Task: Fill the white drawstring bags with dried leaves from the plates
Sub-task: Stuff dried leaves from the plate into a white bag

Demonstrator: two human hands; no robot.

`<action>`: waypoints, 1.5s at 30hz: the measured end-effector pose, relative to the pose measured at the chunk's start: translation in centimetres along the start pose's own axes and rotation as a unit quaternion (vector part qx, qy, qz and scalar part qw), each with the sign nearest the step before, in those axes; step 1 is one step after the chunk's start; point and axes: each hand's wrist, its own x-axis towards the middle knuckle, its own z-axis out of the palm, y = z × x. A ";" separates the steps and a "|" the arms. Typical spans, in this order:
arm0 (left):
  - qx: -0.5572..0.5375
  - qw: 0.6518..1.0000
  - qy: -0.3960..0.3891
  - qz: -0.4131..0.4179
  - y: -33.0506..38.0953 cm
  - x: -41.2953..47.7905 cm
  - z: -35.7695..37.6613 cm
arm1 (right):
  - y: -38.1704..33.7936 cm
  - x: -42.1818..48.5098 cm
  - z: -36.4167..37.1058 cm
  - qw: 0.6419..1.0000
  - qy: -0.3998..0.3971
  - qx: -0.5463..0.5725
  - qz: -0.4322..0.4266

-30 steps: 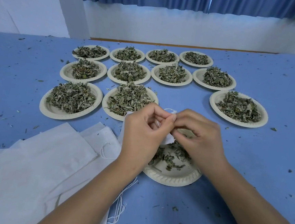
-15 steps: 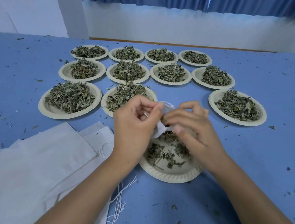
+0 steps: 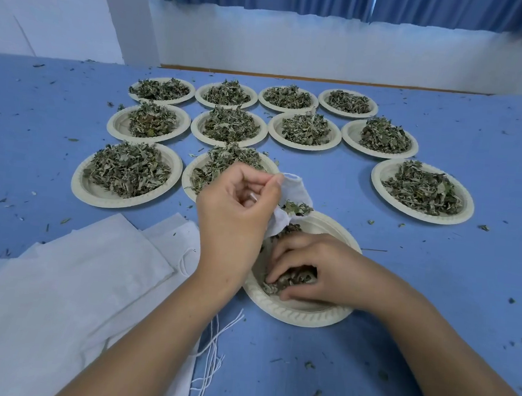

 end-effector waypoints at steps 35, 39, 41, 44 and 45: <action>0.023 0.996 -0.085 -0.009 -0.6 -0.4 0.3 | 0.2 -0.4 -0.6 0.908 0.397 -0.084 -0.102; 0.006 0.997 -0.077 -0.016 -0.4 -0.5 0.2 | -0.2 -0.7 -0.7 0.932 0.329 -0.126 -0.087; -0.004 0.995 -0.093 -0.020 -0.3 -0.7 0.3 | 0.0 -0.4 -0.1 0.960 0.241 -0.131 -0.058; 0.006 0.996 -0.083 -0.010 -0.3 -0.7 0.3 | 0.2 -0.4 -0.2 0.951 0.293 -0.077 -0.061; 0.010 0.997 -0.073 -0.007 -0.3 -0.5 0.3 | 0.3 -0.6 -0.6 0.932 0.350 -0.063 -0.071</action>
